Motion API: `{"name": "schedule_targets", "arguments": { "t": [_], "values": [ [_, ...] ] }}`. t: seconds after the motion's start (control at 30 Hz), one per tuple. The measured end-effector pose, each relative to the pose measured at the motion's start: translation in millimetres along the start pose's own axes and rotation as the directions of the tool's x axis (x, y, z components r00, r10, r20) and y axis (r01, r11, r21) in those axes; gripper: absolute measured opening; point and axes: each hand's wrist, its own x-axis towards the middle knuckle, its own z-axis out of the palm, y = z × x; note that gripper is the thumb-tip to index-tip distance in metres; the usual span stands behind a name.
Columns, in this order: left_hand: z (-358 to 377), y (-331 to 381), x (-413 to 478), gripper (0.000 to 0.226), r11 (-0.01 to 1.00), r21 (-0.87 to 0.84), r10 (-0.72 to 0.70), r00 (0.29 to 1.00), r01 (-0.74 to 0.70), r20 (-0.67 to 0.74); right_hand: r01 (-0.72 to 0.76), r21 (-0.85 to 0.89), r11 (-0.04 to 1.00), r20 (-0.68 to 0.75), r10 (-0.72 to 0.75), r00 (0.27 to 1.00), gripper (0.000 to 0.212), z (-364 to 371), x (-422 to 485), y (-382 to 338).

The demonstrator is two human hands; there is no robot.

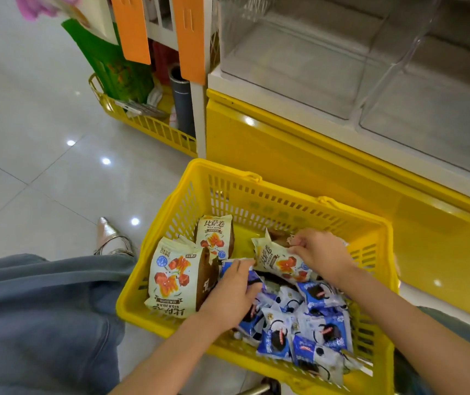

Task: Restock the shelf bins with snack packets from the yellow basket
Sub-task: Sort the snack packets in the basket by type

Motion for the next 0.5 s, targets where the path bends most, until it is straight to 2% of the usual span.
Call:
{"name": "schedule_targets", "arguments": {
  "t": [0.1, 0.17, 0.23, 0.3, 0.43, 0.5],
  "values": [
    [-13.5, 16.9, 3.6, 0.06, 0.927, -0.375, -0.081, 0.99, 0.032, -0.113, 0.081, 0.207, 0.975, -0.292, -0.017, 0.956, 0.01, -25.7, -16.5, -22.6],
    [-25.2, 27.7, 5.4, 0.052, 0.801, -0.598, -0.098, 0.986, -0.003, -0.136, 0.094, 0.496, 0.864, -0.309, 0.075, 0.948, 0.013, -37.9, -22.8, -35.8],
    [-39.4, 37.0, 7.1, 0.053, 0.702, -0.708, -0.087, 0.978, -0.076, -0.191, 0.065, 0.768, 0.637, -0.217, 0.163, 0.963, 0.01, -45.2, -24.7, -45.4],
    [-55.2, 43.1, 9.5, 0.053, 0.698, -0.7, -0.08, 0.954, -0.153, -0.289, 0.011, 0.884, 0.467, -0.115, 0.195, 0.974, 0.014, -46.2, -22.4, -50.2],
    [-89.5, 46.9, 14.7, 0.046, 0.861, -0.443, 0.032, 0.896, -0.249, -0.442, -0.216, 0.896, 0.388, 0.187, 0.111, 0.976, 0.064, -29.6, -7.4, -64.6],
    [-107.9, 37.9, 19.1, 0.048, 0.93, -0.275, 0.098, 0.885, -0.244, -0.455, -0.288, 0.905, 0.313, 0.268, 0.104, 0.958, 0.075, -19.9, 7.1, -68.0]
  ]
}}
